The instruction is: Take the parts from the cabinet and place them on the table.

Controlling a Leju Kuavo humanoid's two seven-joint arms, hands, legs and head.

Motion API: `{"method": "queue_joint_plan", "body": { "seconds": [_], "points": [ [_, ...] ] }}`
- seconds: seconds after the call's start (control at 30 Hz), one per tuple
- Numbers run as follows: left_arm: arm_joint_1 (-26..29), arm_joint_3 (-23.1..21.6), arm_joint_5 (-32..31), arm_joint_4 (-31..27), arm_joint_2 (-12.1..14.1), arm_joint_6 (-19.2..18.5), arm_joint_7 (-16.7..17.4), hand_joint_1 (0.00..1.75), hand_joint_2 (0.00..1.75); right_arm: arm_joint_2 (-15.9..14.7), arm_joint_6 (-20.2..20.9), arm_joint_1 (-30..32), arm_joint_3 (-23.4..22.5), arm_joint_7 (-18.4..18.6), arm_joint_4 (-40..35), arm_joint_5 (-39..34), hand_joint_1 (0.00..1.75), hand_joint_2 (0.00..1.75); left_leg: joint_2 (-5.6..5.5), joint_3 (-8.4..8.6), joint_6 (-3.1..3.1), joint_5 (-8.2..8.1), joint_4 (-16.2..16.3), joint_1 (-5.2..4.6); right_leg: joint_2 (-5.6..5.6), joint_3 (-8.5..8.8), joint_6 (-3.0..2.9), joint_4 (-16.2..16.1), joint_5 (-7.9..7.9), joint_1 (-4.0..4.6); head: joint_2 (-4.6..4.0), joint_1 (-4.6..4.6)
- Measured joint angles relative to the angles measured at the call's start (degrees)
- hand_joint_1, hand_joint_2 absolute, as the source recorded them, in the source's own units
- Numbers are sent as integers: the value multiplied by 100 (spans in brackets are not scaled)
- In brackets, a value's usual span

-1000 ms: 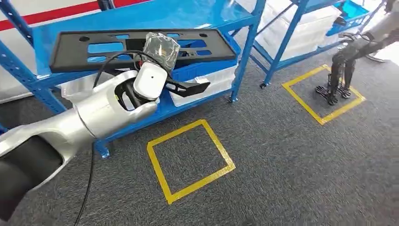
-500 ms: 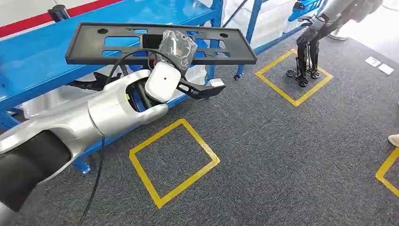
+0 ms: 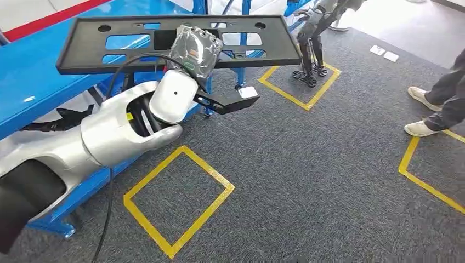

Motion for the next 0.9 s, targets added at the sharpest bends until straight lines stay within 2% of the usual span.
{"method": "queue_joint_plan", "body": {
  "seconds": [0.03, 0.07, 0.13, 0.17, 0.2, 0.23, 0.27, 0.3, 0.33, 0.37, 0.47, 0.5, 0.53, 0.57, 0.63, 0.67, 0.7, 0.73, 0.77, 0.8, 0.83, 0.87, 0.9],
  "points": [
    [-1, 13, 2, -26, 0, 43, 0, 175, 175, 7, 0, -25, 0, -2, -7, 7, 0, 175, 91, 49, 26, -12, -34, -2, -334, -76, 54, 178, -99, 25, 0, 75],
    [-9, 28, 11, -37, 2, 76, 0, 175, 175, 5, -11, -44, -2, -2, -2, 0, 0, 175, 187, 78, 54, -27, -41, -17, -510, -249, 98, 508, -252, 2, 0, 145],
    [1, 33, 35, -42, 2, 114, 0, 175, 175, 7, -11, -50, -11, -2, -5, 5, 0, 175, 387, 138, 68, -82, -41, -32, -651, -701, 156, 1350, -565, -41, 0, 171],
    [15, 31, 57, -42, 2, 144, 0, 175, 175, 9, -11, -32, -15, -2, -4, 5, 0, 175, 479, 161, 64, -112, -41, -36, -680, -862, 173, 1606, -606, -55, 0, 201],
    [25, 31, 63, -42, 0, 183, 0, 175, 175, 13, -11, -14, -15, -2, -5, 2, 0, 175, 555, 192, 56, -137, -41, -39, -683, -869, 174, 1557, -477, -65, 0, 219],
    [23, 29, 74, -42, -5, 206, 0, 175, 175, 18, -13, -1, -20, -2, -5, 0, 0, 175, 629, 224, 41, -168, -41, -45, -689, -733, 168, 1244, -240, -69, 0, 226],
    [18, 31, 85, -42, -20, 240, 0, 175, 175, 11, -24, 3, -28, -2, -2, -4, 0, 175, 697, 265, 29, -198, -41, -46, -721, -510, 150, 784, 17, -69, 0, 241],
    [6, 31, 90, -44, -37, 275, 0, 175, 175, 2, -31, 4, -33, -4, -5, -4, 0, 175, 755, 308, 10, -235, -44, -47, -838, -237, 118, 240, 290, -54, 0, 250],
    [-5, 31, 98, -42, -48, 312, 0, 175, 175, 2, -46, -5, -35, -4, -2, -9, 0, 175, 798, 318, -13, -256, -64, -56, -1122, -107, 100, -7, 239, 34, 0, 256],
    [-17, 33, 105, -44, -48, 348, 0, 175, 175, 2, -57, -16, -37, -7, -2, -13, 0, 175, 842, 305, -42, -265, -63, -89, -1114, -85, 23, -110, 241, 85, 0, 274],
    [1, 22, 127, -39, -57, 374, 0, 175, 175, -17, -70, 26, -44, -9, -2, -22, 0, 175, 1002, 386, -123, -282, -160, -84, -958, -92, -79, -143, 225, 116, 0, 254],
    [1, 29, 131, -39, -68, 387, 0, 175, 175, -41, -72, 54, -44, -9, -2, -24, 0, 175, 847, 391, -168, -351, -146, -49, -929, -6, -145, -238, 258, 57, 0, 245],
    [2, 31, 131, -31, -68, 395, 0, 175, 175, -37, -79, 55, -44, -17, -5, -26, 0, 175, 350, 365, -146, -439, -7, -23, -880, 33, -177, -278, 257, 65, 0, 223],
    [-15, 29, 131, -31, -70, 409, 0, 175, 175, -50, -85, 33, -46, -17, 0, -28, 0, 175, 197, 181, -114, -613, 349, -50, -837, 49, -238, -278, 251, 62, 0, 201],
    [9, 24, 142, -22, -59, 413, 0, 175, 175, -50, -87, -3, -50, -18, 2, -28, 0, 175, 183, -350, -107, -924, 1249, -74, -676, 77, -283, -273, 223, 80, 0, 125],
    [29, 18, 157, -15, -61, 424, 0, 175, 175, -41, -81, -8, -52, -20, 0, -28, 0, 175, 201, -554, -105, -944, 1507, -74, -596, 87, -294, -269, 213, 88, 0, 116],
    [38, 13, 170, -4, -59, 424, 0, 175, 175, -39, -81, 3, -57, -20, 2, -30, 0, 175, 228, -643, -102, -828, 1520, -76, -509, 100, -288, -260, 198, 89, 0, 112],
    [33, 11, 173, 9, -59, 439, 0, 175, 175, -37, -81, 24, -68, -20, 0, -35, 0, 175, 246, -617, -94, -567, 1291, -73, -418, 112, -274, -236, 176, 82, 0, 94],
    [26, 11, 175, 17, -61, 474, 0, 175, 175, -37, -83, 35, -74, -20, 0, -46, 0, 175, 219, -481, -89, -247, 887, -68, -327, 123, -249, -203, 144, 69, 0, 70],
    [18, 11, 181, 22, -68, 514, 0, 175, 175, -35, -87, 38, -77, -20, -2, -50, 0, 175, 92, -309, -88, 49, 434, -52, -248, 127, -216, -151, 104, 51, 0, 46],
    [18, 7, 186, 30, -70, 546, 0, 175, 175, -37, -92, 43, -81, -20, -2, -63, 0, 175, -284, -216, -82, 113, 185, -5, -197, 99, -177, -94, 58, 15, 0, 26],
    [11, -13, 184, 39, -87, 577, 0, 175, 175, -46, -103, 28, -92, -20, 2, -68, 0, 175, -308, -126, -103, 53, 30, 13, -120, 42, -135, 3, 30, 32, 0, 26],
    [26, -24, 173, 48, -112, 592, 0, 175, 175, -46, -107, 43, -103, -20, 2, -72, 0, 175, -257, -126, -101, 34, 74, -25, -52, 20, -103, -32, 39, -7, 0, 44]
  ]
}}
